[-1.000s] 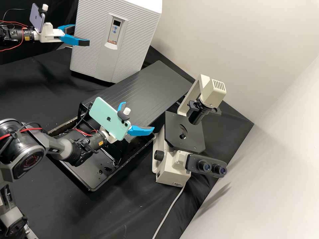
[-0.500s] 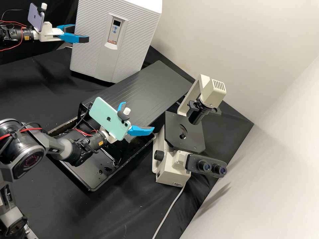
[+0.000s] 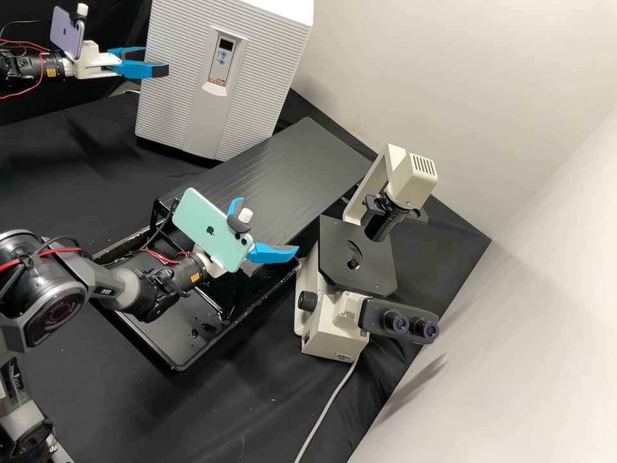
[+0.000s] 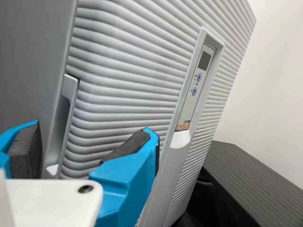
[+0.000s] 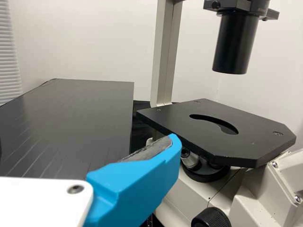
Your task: Open the incubator door
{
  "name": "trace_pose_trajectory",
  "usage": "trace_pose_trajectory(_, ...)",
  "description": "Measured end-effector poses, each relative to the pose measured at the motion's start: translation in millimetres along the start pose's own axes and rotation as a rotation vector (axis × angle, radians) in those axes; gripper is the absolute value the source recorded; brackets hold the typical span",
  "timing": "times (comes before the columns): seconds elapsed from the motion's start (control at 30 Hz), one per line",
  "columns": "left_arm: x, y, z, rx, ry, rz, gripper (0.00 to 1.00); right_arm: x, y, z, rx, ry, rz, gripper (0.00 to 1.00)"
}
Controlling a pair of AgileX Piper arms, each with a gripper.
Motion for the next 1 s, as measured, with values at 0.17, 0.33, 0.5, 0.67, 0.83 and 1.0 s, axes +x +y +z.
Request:
trace_pose_trajectory(0.17, 0.0, -0.8, 0.5, 0.01, -0.006, -0.008, 1.0, 0.0, 0.0, 0.0, 0.0, 0.0, 0.0, 1.0)
trace_pose_trajectory(0.33, 0.0, -1.9, 6.1, 0.021, -0.022, -0.019, 1.0, 0.0, 0.0, 0.0, 0.0, 0.0, 0.0, 1.0)
trace_pose_trajectory(0.5, -2.6, -1.4, 14.2, 0.04, -0.043, -0.031, 1.0, 0.0, 0.0, 0.0, 0.0, 0.0, 0.0, 1.0)
trace_pose_trajectory(0.67, -4.4, -0.2, 22.4, 0.068, -0.07, -0.045, 1.0, 0.0, 0.0, 0.0, 0.0, 0.0, 0.0, 1.0)
trace_pose_trajectory(0.83, -5.1, 2.0, 24.0, 0.071, -0.073, -0.04, 1.0, 0.0, 0.0, 0.0, 0.0, 0.0, 0.0, 1.0)
trace_pose_trajectory(1.0, -5.1, 2.0, 24.0, 0.071, -0.073, -0.04, 1.0, 0.0, 0.0, 0.0, 0.0, 0.0, 0.0, 1.0)
